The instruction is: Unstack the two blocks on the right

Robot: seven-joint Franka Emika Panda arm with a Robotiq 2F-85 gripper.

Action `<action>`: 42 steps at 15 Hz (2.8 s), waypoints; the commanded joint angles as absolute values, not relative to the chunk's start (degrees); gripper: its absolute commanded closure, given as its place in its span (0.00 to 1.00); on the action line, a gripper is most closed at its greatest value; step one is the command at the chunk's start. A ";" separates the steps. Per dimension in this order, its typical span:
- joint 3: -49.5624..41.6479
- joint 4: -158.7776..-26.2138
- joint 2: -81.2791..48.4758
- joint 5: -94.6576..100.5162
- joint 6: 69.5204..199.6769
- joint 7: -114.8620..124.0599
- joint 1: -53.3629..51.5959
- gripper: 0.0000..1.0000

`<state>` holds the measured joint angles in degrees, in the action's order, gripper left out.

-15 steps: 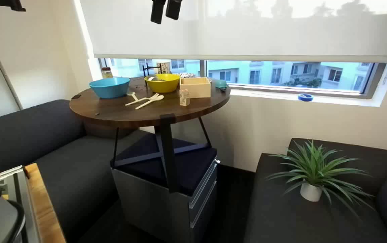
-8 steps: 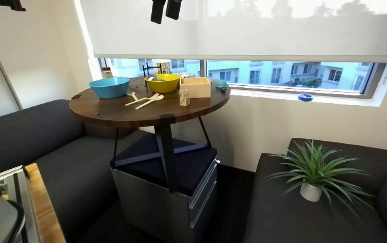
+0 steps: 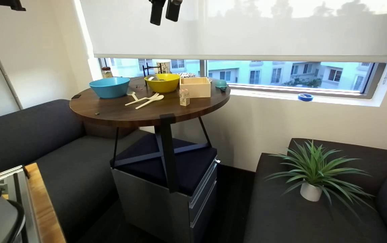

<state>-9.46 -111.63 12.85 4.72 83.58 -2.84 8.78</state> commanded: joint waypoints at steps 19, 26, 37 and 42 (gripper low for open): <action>1.22 -126.59 -1.40 3.22 134.07 10.07 -0.25 0.00; 0.91 -126.16 -2.21 4.20 135.31 9.53 -0.44 0.00; 1.17 -124.30 -6.02 0.63 142.42 7.44 -0.63 0.00; 1.17 -123.31 -8.26 -0.72 148.04 6.97 -0.56 0.00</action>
